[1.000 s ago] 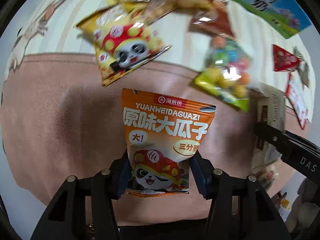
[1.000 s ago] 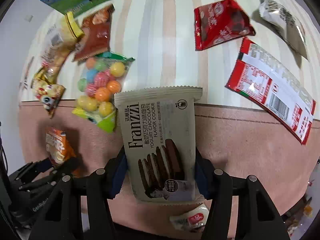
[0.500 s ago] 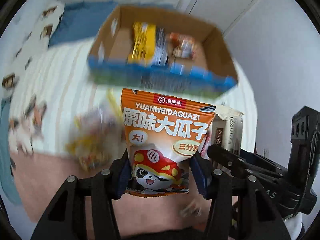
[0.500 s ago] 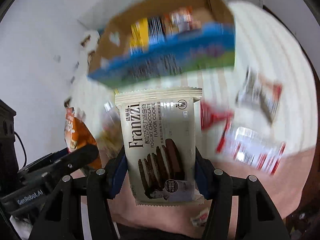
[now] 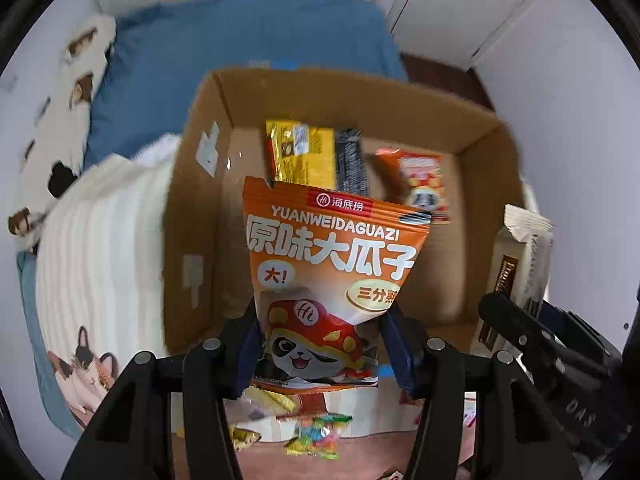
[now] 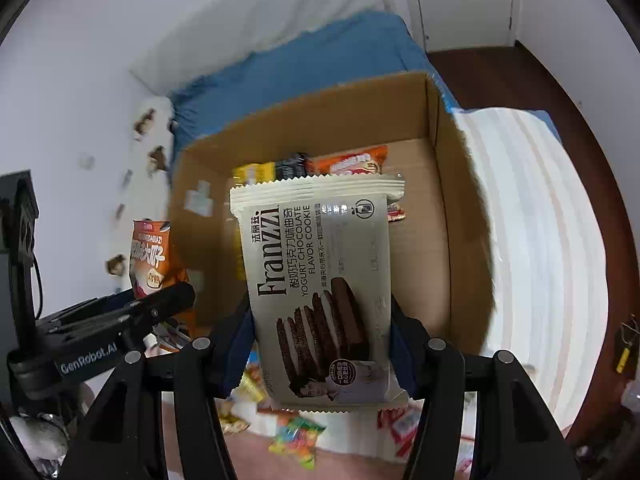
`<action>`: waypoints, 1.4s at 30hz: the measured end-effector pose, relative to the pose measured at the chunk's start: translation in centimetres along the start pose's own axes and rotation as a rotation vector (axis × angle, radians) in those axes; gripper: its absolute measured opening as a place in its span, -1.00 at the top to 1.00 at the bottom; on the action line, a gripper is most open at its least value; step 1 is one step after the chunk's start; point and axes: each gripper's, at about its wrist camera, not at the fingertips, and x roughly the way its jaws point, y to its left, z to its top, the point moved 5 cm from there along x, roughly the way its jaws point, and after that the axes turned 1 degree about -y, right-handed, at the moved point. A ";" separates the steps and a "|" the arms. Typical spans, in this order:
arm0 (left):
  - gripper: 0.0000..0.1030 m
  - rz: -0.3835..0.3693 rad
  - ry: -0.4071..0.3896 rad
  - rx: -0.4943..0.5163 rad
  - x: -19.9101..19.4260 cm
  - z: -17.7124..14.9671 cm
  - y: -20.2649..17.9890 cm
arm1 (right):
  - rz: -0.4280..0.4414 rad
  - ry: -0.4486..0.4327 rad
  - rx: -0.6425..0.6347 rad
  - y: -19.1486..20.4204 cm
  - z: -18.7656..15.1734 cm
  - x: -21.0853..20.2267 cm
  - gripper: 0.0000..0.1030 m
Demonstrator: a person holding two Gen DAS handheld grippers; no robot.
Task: Organize snacks
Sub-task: 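Carry both packs into the box, release them, and lift both tools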
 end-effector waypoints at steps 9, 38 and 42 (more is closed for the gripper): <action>-0.06 0.021 0.220 -0.046 8.9 1.6 2.0 | -0.092 0.137 0.025 -1.7 1.1 8.9 -0.20; -0.72 0.063 -0.155 0.003 -2.3 -3.9 0.9 | -0.178 -0.029 -0.131 0.5 -1.7 1.9 -0.91; -0.72 0.107 -0.252 0.036 -5.6 -4.6 0.7 | -0.177 -0.108 -0.157 1.7 -2.9 -0.5 -0.91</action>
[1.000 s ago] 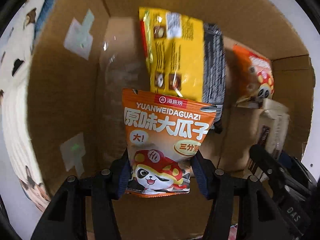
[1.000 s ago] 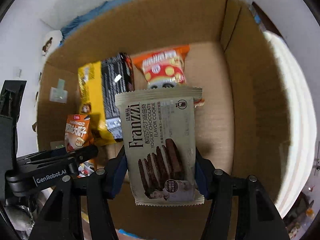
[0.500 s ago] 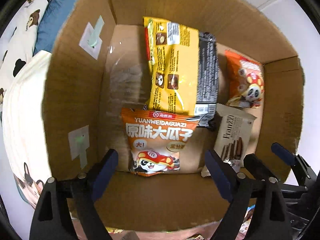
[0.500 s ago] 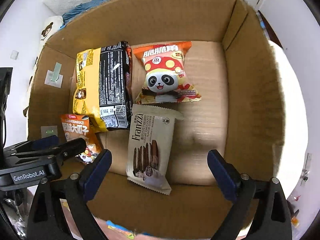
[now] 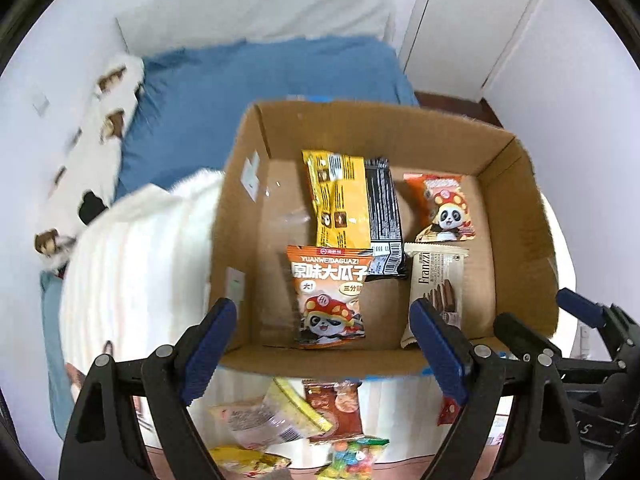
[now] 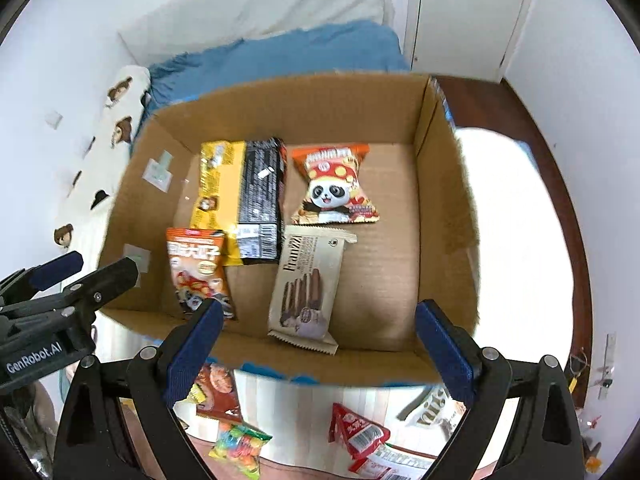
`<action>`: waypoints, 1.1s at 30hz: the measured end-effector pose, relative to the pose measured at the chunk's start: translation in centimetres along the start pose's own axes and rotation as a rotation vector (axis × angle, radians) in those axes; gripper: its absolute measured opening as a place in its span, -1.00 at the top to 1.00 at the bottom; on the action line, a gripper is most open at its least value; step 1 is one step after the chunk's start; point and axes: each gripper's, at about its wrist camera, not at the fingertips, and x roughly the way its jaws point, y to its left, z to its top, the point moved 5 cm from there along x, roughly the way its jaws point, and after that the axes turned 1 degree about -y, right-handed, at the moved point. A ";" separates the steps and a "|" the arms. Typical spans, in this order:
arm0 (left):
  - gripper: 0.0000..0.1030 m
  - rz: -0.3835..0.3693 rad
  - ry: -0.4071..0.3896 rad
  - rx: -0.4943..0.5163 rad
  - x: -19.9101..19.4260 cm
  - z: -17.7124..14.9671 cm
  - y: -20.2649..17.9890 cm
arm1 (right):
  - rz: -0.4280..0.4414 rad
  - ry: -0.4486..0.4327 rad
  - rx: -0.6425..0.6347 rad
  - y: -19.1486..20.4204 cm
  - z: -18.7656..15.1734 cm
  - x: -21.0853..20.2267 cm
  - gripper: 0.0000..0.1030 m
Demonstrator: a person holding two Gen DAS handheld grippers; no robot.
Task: Organize snacks
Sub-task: 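Carry both packs into the box, release them, and lift both tools, then grasp the yellow GUOBA bag with left tool while right tool grasps candy bag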
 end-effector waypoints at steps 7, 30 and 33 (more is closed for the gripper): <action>-0.72 0.011 -0.129 -0.010 -5.2 -1.8 0.2 | 0.018 -0.106 -0.011 1.3 -1.7 -5.6 -0.91; -0.72 0.096 -0.017 -0.095 -3.4 -15.2 7.1 | 0.247 0.075 0.117 4.2 -14.2 -2.9 -0.91; -0.72 0.103 0.118 -0.111 0.9 -18.2 9.5 | 0.289 0.134 0.135 5.6 -16.1 0.4 -0.84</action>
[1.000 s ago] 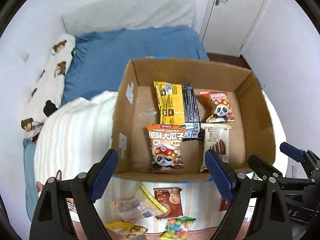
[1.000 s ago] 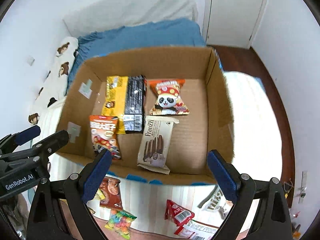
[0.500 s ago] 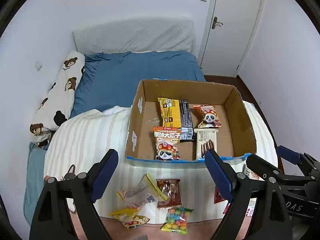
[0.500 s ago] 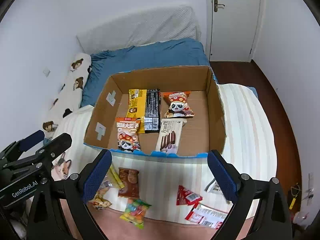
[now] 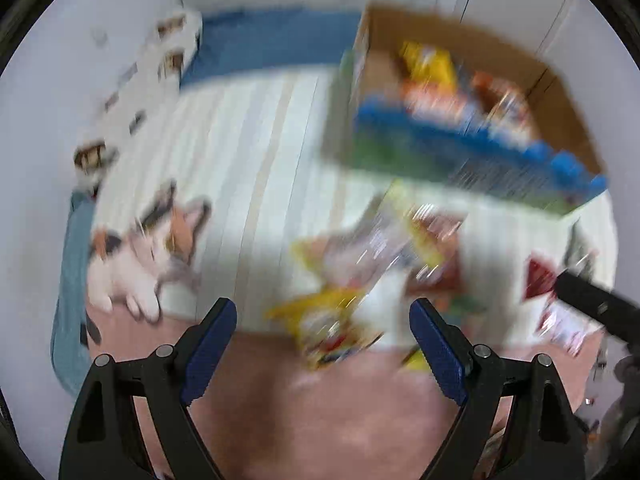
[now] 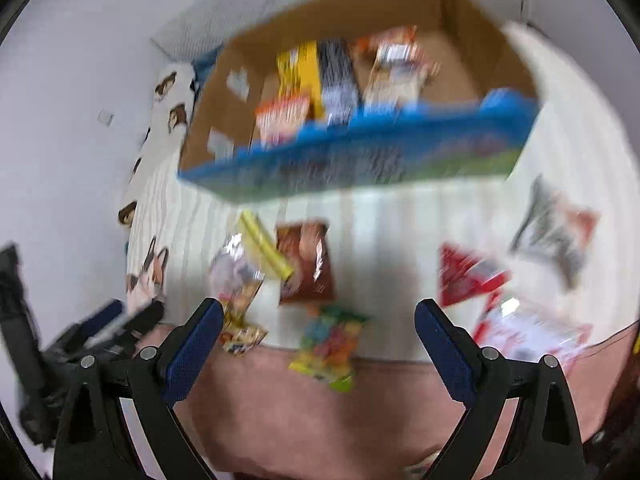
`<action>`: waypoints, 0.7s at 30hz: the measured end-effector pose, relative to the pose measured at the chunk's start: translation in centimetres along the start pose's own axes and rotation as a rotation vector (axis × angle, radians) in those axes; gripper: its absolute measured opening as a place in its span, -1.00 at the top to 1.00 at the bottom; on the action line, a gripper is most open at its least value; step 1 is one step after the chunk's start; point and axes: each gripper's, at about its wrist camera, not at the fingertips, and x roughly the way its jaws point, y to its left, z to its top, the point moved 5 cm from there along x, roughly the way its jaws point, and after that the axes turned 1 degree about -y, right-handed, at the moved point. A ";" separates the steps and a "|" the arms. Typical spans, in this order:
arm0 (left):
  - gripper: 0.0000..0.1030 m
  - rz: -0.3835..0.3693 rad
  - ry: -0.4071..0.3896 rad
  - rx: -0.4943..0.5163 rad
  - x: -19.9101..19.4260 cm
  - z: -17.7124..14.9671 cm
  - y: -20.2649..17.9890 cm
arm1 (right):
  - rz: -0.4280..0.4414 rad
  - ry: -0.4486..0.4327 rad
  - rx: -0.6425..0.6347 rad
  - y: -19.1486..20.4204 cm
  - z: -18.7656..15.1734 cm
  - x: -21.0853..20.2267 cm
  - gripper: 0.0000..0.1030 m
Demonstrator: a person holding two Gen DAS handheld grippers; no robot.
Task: Organize snacks
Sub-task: 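Grasp the yellow GUOBA bag with left tool while right tool grasps candy bag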
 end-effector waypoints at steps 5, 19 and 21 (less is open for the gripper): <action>-0.72 -0.110 0.166 -0.145 5.5 -2.5 2.2 | -0.003 0.076 0.023 0.1 -1.3 4.4 -0.47; -0.19 -0.197 0.184 -0.270 10.8 -3.8 0.6 | -0.056 0.224 0.226 -1.6 -4.8 11.2 -0.49; -0.18 -0.168 0.183 -0.224 10.5 -4.1 0.5 | -0.084 0.237 0.209 -1.5 -5.6 12.4 -0.48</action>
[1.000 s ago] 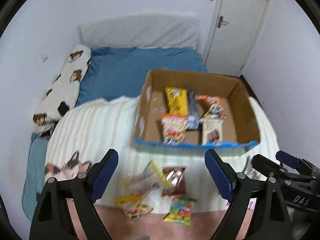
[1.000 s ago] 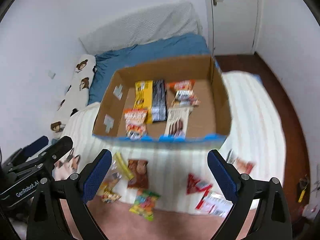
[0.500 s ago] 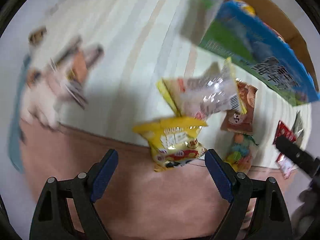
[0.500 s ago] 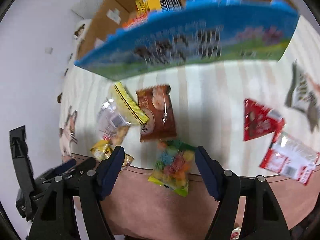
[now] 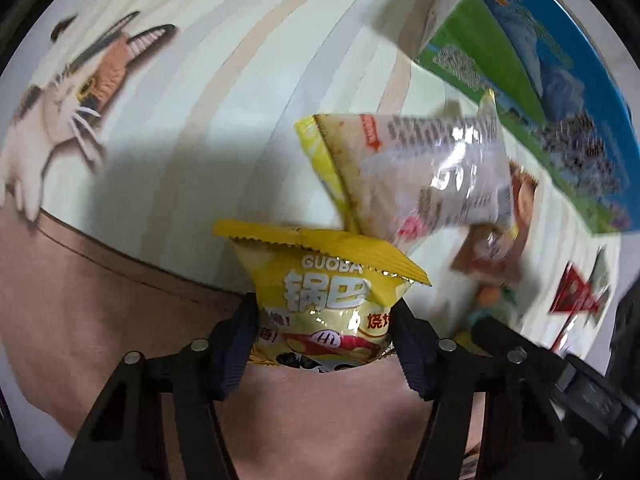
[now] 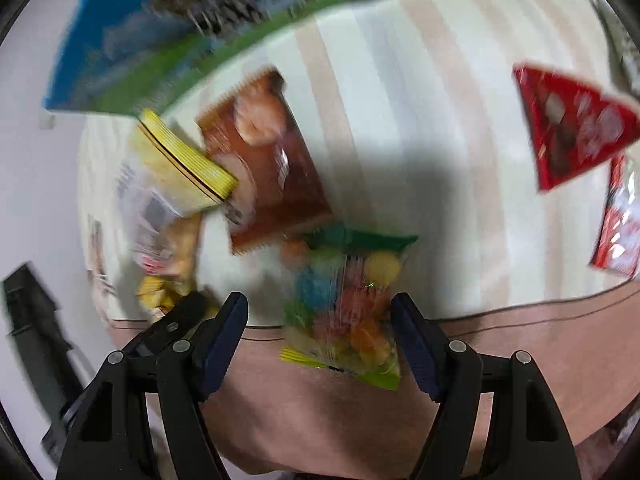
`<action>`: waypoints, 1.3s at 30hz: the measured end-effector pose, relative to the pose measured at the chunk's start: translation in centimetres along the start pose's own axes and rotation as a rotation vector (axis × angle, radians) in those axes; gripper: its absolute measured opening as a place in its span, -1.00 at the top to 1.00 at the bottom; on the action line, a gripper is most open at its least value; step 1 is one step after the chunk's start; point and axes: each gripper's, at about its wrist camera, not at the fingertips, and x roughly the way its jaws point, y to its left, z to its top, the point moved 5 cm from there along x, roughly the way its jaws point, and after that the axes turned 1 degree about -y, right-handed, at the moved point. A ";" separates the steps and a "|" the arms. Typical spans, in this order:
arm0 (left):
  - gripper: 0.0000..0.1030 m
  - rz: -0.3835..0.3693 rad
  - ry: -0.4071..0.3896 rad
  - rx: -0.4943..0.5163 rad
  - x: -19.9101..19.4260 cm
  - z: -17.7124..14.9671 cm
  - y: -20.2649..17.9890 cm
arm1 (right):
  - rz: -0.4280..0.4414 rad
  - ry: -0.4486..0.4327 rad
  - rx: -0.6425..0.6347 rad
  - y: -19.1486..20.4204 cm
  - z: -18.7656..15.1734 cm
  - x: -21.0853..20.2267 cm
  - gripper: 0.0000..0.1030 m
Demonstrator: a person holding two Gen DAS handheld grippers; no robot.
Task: Organize snacks
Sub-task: 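Grasp the yellow GUOBA bag with left tool while right tool grasps candy bag, then carry both bags into the box and open both tools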
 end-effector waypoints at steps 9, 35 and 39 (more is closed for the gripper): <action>-0.18 0.052 0.074 0.128 0.4 -5.1 -0.2 | -0.119 0.026 -0.263 -0.7 -3.4 0.2 -0.01; 0.15 -0.006 -0.032 0.206 -5.5 -7.3 -6.5 | 0.027 -0.102 -0.183 -2.9 -6.7 -5.1 0.03; 0.15 -0.097 -0.085 0.250 -10.2 -5.0 -10.6 | 0.094 -0.187 -0.194 -1.3 -4.6 -10.4 0.03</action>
